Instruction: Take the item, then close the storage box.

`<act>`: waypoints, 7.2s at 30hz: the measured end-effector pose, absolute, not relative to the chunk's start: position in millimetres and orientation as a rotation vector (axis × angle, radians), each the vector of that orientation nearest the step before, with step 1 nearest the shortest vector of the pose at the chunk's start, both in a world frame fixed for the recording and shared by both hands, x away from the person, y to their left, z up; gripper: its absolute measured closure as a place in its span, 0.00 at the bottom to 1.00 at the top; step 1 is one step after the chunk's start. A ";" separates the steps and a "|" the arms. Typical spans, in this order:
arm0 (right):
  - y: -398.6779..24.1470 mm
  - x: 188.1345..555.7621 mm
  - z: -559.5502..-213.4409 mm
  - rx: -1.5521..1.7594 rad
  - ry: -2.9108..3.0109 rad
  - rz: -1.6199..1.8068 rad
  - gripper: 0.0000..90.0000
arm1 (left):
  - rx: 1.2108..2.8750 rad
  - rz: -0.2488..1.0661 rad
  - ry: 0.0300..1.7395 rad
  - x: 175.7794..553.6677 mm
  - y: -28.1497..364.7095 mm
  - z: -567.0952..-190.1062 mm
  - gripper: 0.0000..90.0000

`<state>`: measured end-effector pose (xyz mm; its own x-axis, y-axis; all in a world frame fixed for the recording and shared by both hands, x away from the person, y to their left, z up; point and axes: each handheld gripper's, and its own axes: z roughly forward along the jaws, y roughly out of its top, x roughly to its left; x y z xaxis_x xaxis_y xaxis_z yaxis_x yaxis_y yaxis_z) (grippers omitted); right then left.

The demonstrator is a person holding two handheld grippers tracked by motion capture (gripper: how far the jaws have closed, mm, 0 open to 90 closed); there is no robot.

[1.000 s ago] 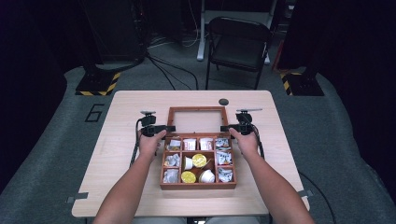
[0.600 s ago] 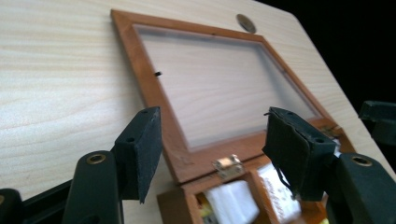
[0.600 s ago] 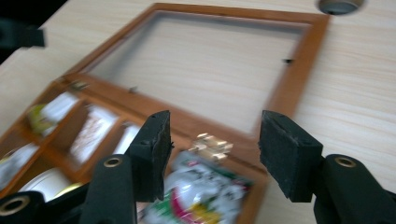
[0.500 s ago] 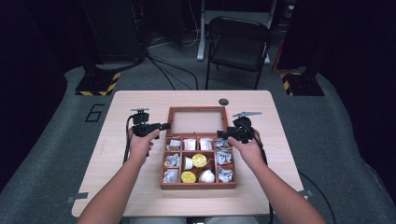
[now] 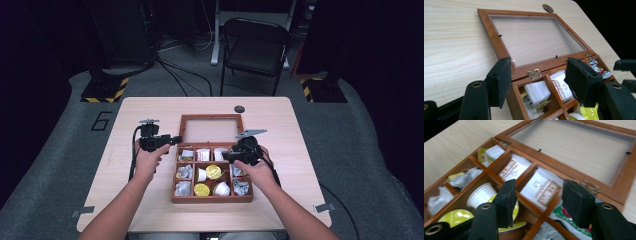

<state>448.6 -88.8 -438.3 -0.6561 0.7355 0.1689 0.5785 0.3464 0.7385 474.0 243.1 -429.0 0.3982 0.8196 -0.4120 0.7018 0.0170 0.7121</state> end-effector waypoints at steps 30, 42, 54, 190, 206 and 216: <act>-53.0 422.8 -478.1 1.116 2.577 1.111 0.45 | 1.722 0.173 1.311 462.4 240.6 -433.4 0.42; -45.3 425.8 -483.3 1.133 2.613 1.075 0.41 | 1.721 0.172 1.303 463.1 239.7 -434.1 0.42; -36.8 429.6 -486.0 1.094 2.649 1.011 0.40 | 1.722 0.177 1.303 461.8 241.8 -434.8 0.42; -209.3 459.5 -429.6 1.389 2.239 0.945 0.37 | 1.714 0.175 1.359 468.6 246.4 -443.1 0.44; -181.5 469.1 -416.4 1.373 2.282 1.059 0.36 | 1.737 0.175 1.348 481.0 238.6 -440.6 0.44; -167.4 477.8 -416.6 1.360 2.298 1.079 0.36 | 1.734 0.169 1.359 488.3 238.0 -446.9 0.44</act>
